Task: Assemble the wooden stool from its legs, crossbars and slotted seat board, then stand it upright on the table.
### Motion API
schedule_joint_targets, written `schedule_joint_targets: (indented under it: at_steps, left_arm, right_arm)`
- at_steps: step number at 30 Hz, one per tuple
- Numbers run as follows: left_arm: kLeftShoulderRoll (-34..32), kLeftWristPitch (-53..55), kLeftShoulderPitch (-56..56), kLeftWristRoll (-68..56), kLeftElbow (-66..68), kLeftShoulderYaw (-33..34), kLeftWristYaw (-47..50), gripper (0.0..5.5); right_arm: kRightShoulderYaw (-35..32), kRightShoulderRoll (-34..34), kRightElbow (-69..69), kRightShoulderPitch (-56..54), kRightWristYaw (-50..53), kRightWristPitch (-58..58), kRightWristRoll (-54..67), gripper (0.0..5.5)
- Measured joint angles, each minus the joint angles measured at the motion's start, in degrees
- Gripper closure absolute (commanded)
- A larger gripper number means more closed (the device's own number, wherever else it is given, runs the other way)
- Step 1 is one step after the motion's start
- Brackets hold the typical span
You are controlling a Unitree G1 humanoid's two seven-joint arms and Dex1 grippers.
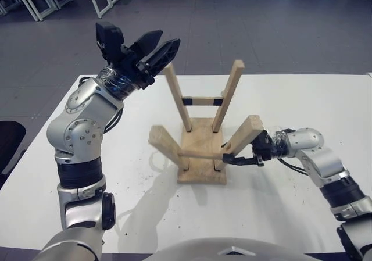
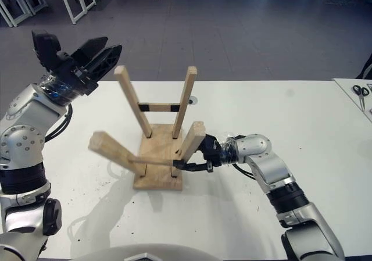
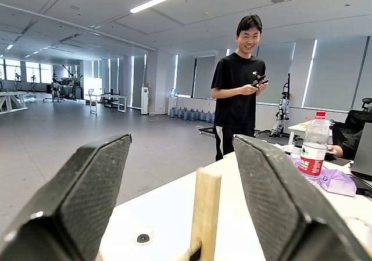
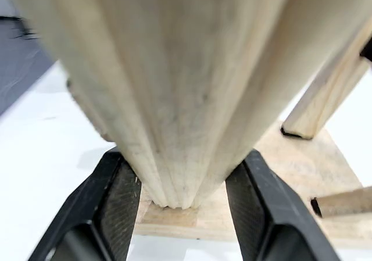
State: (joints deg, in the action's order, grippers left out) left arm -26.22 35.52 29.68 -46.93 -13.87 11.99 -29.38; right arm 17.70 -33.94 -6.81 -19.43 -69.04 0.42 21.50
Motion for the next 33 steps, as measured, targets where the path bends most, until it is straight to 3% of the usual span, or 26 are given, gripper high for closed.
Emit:
schedule_joint_targets:
  at_steps: [4, 9, 12, 16, 20, 25, 33]
  left_arm:
    - [0.4, 0.1, -0.3, 0.6, -0.7, -1.1, 0.1, 2.26]
    - [-1.4, 0.6, 0.3, 1.3, -5.9, -4.4, -2.5, 2.26]
    - [-8.7, 0.8, 1.9, 5.5, -10.0, -11.6, -12.3, 2.26]
    - [-17.2, -2.7, 12.8, 15.8, -6.9, -23.6, -29.6, 2.26]
    - [-17.7, -8.6, 18.9, 26.6, -0.3, -34.8, -39.5, 2.26]
    - [-13.5, -16.3, 22.3, 36.2, 11.7, -43.4, -46.7, 3.06]
    - [-10.3, -22.6, 22.6, 43.9, 19.4, -45.6, -50.4, 4.20]
  right_arm:
    - [-2.4, 2.9, -4.0, 1.0, 4.2, -5.2, -1.0, 3.48]
    - [-2.8, 6.1, -1.0, 0.6, 12.7, 2.5, -3.3, 3.48]
    - [-2.7, 6.2, 2.1, 0.6, 15.6, 6.6, -4.8, 3.48]
    - [-2.7, 5.4, 5.3, 1.8, 17.2, 9.0, -5.7, 3.48]
    - [-1.8, 5.0, 6.5, 2.0, 17.8, 9.2, -6.7, 3.48]
    - [-0.7, 4.7, 8.4, 2.6, 18.8, 8.1, -8.2, 3.48]
    - [-0.4, 4.6, 8.6, 3.0, 19.6, 7.8, -8.7, 3.48]
